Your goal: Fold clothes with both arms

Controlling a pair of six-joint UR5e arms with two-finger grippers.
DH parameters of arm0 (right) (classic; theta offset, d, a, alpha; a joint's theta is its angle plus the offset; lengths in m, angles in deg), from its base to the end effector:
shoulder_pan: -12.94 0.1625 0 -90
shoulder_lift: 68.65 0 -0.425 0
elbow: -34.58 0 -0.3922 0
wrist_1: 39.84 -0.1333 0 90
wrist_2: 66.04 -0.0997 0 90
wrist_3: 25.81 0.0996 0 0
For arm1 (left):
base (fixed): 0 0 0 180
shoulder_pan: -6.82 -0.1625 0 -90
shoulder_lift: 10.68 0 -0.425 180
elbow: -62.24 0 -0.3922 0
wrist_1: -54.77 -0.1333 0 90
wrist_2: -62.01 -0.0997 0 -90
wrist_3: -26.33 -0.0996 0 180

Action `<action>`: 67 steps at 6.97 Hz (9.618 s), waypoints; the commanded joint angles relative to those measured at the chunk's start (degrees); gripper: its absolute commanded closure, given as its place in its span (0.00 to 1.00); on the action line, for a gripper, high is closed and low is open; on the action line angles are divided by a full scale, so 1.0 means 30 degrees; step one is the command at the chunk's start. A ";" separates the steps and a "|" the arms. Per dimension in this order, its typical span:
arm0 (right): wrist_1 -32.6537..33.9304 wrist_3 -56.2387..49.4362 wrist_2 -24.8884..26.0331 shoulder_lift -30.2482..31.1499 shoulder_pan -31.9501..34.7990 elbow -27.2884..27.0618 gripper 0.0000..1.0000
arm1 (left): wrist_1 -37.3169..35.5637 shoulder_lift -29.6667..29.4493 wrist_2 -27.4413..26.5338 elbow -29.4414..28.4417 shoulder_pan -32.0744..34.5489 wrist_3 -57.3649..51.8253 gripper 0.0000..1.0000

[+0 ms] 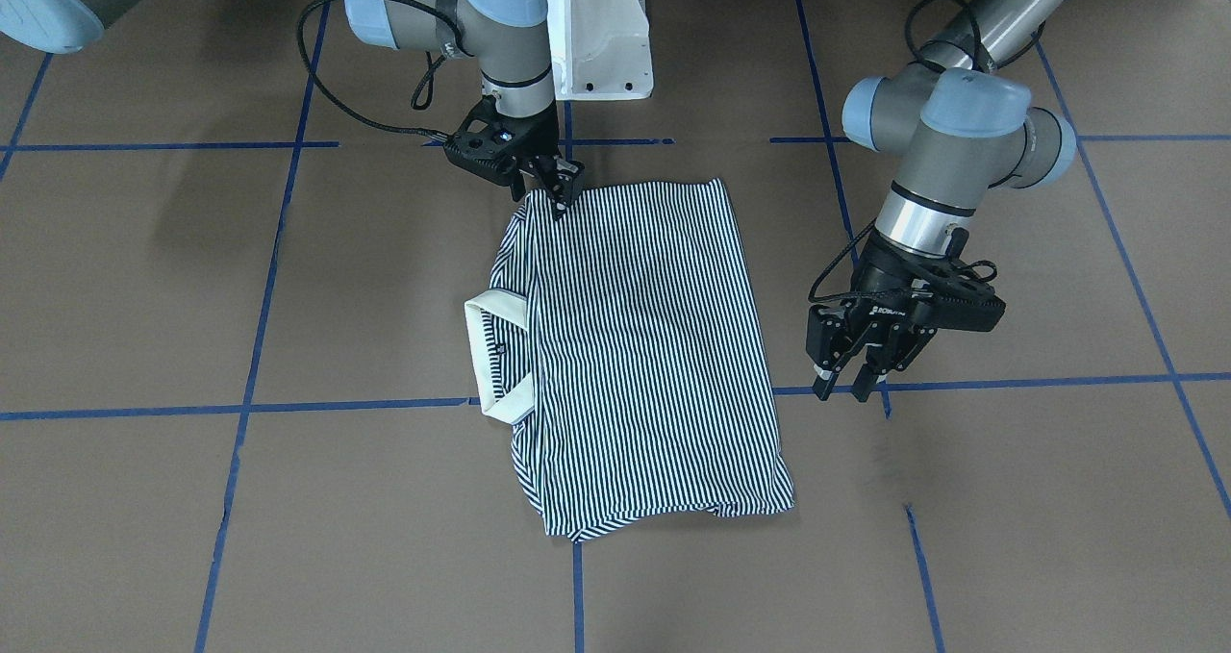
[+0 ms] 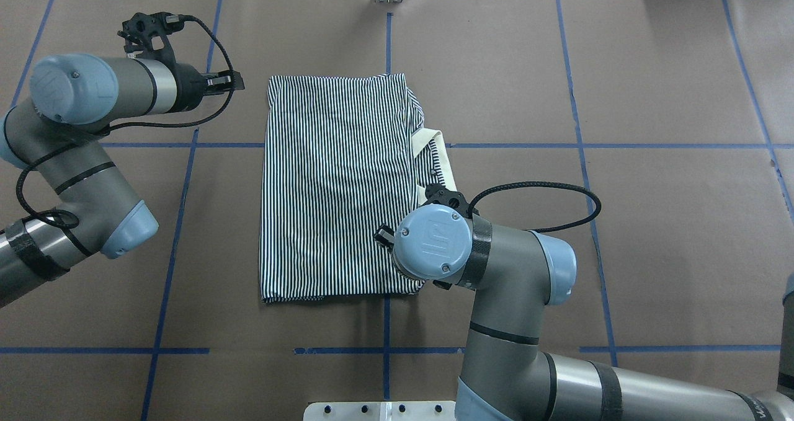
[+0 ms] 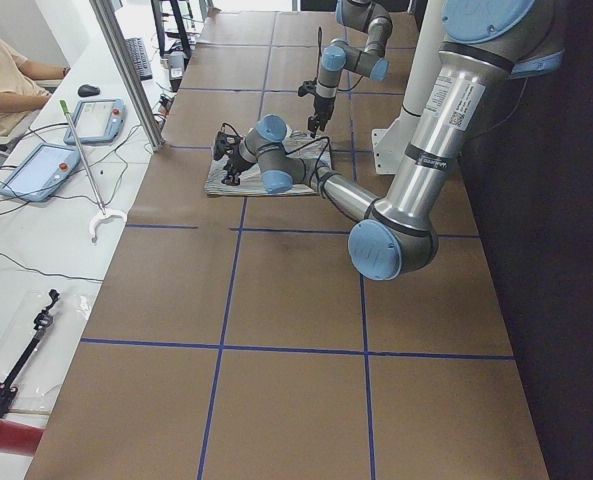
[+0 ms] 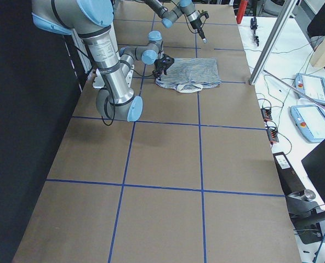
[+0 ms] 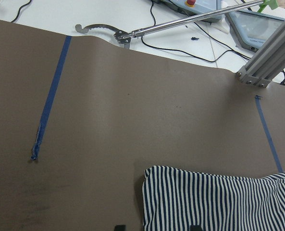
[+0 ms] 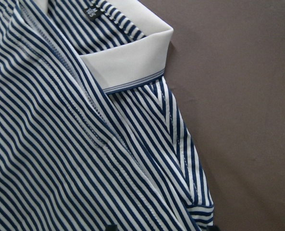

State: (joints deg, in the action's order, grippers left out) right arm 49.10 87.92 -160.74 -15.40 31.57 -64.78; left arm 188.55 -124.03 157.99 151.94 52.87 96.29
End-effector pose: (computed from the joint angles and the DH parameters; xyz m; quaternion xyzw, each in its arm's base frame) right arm -0.5919 -0.3316 0.2148 -0.0553 -0.3977 0.3155 0.8598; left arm 0.3693 -0.5602 0.3465 0.2634 0.4847 -0.1596 0.8187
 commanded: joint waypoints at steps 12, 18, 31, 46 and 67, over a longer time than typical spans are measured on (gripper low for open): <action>-0.1317 0.0584 -0.0131 0.0705 -0.0353 0.0893 1.00 | -0.0001 0.0192 0.0000 0.0273 0.0000 0.0000 0.46; -0.1288 0.0612 -0.0104 0.1755 -0.0790 -0.1151 1.00 | -0.2841 0.1965 -0.0230 0.5298 -0.4172 0.6457 0.44; -0.1258 0.0584 -0.0044 0.2052 -0.1085 -0.1304 1.00 | -0.4828 0.5497 -0.4599 0.7628 -1.1602 1.1631 0.44; 0.1848 -0.1985 -0.2232 -0.1188 0.3914 -0.0530 1.00 | -0.8995 0.1197 -0.2520 0.8285 -0.5927 0.6749 1.00; -0.7059 -0.6182 -0.4352 -0.3895 0.5829 0.9242 1.00 | -0.3312 -0.4347 -0.0674 -0.2859 -0.3691 0.0147 1.00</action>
State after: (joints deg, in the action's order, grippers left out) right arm 27.84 70.46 -174.34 -27.32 49.45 -37.16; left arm 178.57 -136.86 155.88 143.76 42.19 97.86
